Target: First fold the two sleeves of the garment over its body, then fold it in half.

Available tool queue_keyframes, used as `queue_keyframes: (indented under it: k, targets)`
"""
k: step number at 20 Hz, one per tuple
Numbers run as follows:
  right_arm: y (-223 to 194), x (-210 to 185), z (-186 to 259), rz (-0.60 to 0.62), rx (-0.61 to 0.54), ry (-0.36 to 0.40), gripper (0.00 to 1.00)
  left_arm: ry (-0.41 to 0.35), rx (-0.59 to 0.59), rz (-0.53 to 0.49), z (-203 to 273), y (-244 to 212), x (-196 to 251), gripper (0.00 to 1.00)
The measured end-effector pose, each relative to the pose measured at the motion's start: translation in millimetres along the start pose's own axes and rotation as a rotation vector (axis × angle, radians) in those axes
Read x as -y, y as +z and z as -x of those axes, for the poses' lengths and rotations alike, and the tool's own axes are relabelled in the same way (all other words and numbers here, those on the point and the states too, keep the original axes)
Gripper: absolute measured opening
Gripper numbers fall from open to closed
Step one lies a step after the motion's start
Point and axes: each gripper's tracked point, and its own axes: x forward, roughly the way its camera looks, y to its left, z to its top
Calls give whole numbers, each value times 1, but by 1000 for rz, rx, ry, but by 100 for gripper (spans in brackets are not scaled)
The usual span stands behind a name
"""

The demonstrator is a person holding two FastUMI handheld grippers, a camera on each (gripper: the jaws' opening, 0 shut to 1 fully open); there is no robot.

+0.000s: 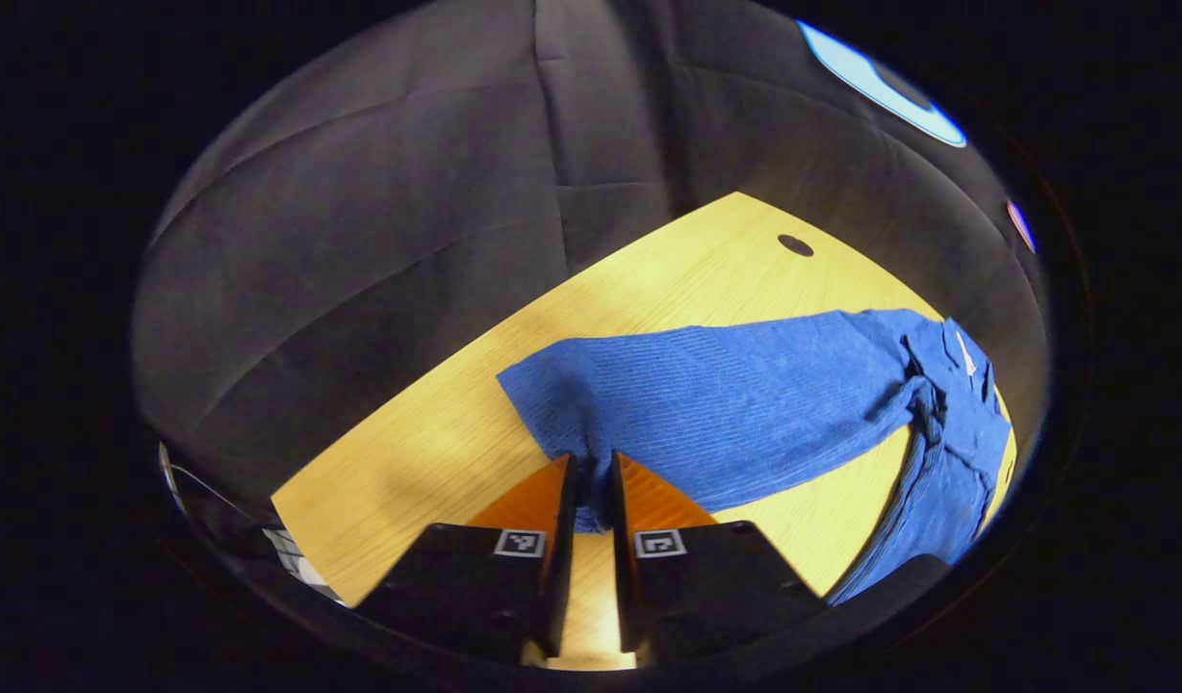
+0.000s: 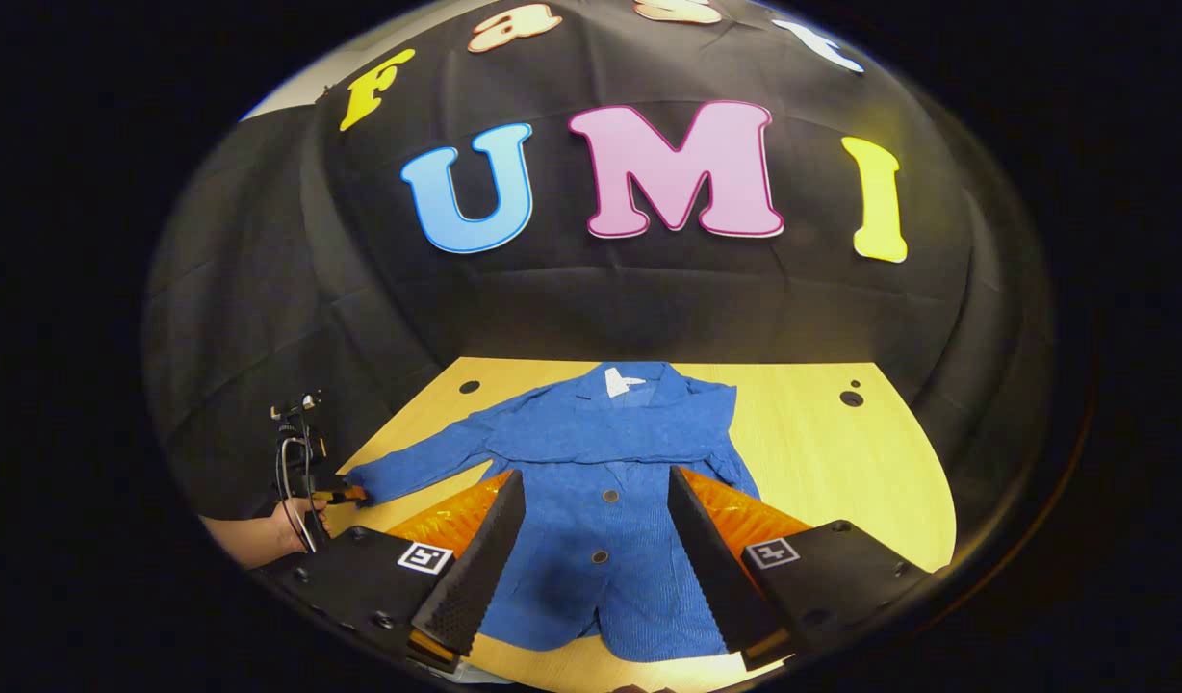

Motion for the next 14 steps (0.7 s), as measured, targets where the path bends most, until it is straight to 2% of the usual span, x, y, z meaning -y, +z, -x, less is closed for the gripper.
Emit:
queue_keyframes:
  k: [1, 2, 4, 6, 8, 11, 14]
  targets:
    - [0, 4, 0, -3, -2, -4, 95, -16, -1, 22, 1, -2, -3, 6]
    - [-1, 8, 1, -3, 0, -6, 95, -35, -5, 49, 2, -1, -2, 3]
    - [0, 16, 1, 8, 9, -12, 95, -63, -17, 101, 6, 3, -3, 0]
    - [-1, 24, -1, 17, 10, -16, 95, -60, -22, 99, 5, 5, -3, 0]
    - [-2, 34, -4, 13, 8, -20, 95, -69, 28, 79, 18, 24, 7, 0]
    - [-6, 50, -10, -16, -5, -28, 94, -154, 97, 49, 50, 54, 57, 0]
    - [-14, 69, -17, -33, -19, -47, 95, -251, 184, -29, 85, 83, 133, 0]
